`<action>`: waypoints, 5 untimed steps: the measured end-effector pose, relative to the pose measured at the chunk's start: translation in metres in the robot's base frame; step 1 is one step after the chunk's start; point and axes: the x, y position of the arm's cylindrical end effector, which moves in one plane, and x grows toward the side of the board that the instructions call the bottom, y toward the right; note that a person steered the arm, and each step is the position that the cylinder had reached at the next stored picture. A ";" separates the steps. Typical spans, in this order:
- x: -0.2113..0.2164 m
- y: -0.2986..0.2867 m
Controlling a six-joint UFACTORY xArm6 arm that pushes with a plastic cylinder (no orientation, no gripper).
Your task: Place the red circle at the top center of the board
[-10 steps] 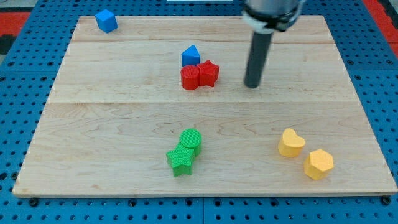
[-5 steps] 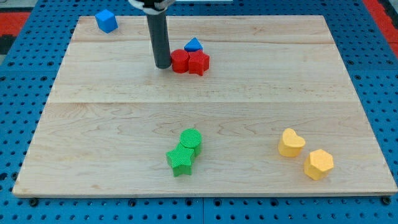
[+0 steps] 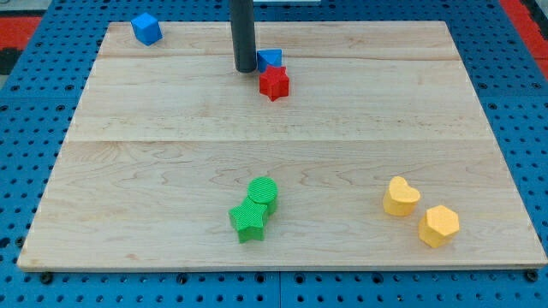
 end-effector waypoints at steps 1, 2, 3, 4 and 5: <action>0.000 -0.034; -0.015 -0.026; -0.019 0.025; -0.031 0.032; -0.035 0.032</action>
